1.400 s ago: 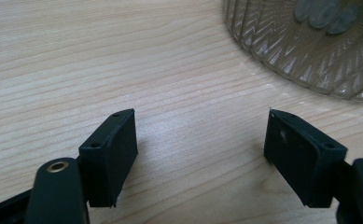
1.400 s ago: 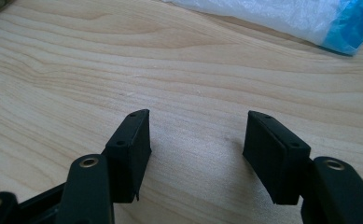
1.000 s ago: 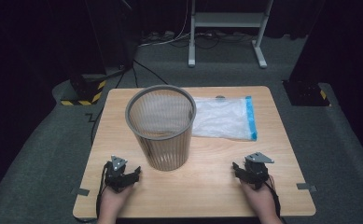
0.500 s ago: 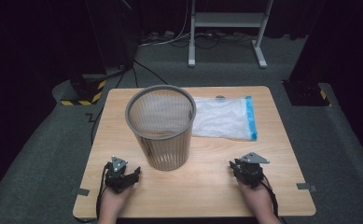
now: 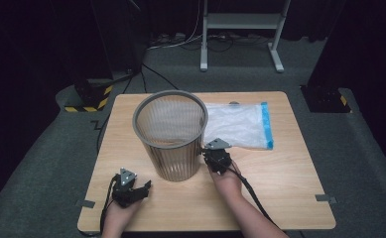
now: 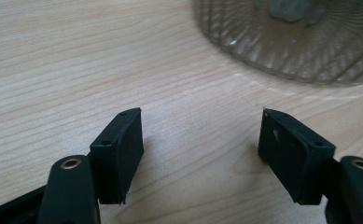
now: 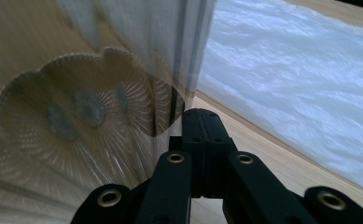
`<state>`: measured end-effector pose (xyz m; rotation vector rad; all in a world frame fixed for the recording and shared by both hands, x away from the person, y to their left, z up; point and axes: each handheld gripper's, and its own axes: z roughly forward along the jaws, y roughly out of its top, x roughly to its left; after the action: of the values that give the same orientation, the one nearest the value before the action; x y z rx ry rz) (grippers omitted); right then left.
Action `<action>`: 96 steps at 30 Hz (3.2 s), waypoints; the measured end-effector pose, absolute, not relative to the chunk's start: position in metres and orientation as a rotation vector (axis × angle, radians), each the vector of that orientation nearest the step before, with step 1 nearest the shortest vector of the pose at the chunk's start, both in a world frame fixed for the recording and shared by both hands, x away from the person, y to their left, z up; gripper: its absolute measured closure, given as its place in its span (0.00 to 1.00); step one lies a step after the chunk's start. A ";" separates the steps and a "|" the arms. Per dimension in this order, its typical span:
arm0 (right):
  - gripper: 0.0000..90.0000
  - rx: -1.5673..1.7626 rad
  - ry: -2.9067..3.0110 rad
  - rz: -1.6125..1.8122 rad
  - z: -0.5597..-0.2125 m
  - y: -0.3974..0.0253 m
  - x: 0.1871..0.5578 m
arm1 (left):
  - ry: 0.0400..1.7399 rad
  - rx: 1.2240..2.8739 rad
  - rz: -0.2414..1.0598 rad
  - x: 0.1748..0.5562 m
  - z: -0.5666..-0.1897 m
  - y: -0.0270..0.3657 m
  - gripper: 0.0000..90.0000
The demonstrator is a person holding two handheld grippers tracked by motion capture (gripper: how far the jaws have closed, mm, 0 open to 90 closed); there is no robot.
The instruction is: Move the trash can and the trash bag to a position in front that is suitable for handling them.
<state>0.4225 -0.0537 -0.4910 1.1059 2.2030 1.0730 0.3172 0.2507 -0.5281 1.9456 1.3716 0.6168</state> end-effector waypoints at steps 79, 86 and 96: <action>0.76 1.058 2.391 1.046 -0.521 -0.083 0.397 | 1.326 1.822 0.599 0.285 -0.516 0.213 0.50; 0.81 0.997 2.504 1.136 -0.521 -0.094 0.346 | 1.268 1.822 0.578 0.292 -0.505 0.190 0.48; 0.75 1.038 2.423 1.149 -0.513 -0.117 0.330 | 1.237 1.955 0.591 0.313 -0.518 0.149 0.71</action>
<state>0.3297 -0.1173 -0.5126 1.0379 2.4230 1.1487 0.3134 0.1487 -0.5178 1.9548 1.2371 0.5911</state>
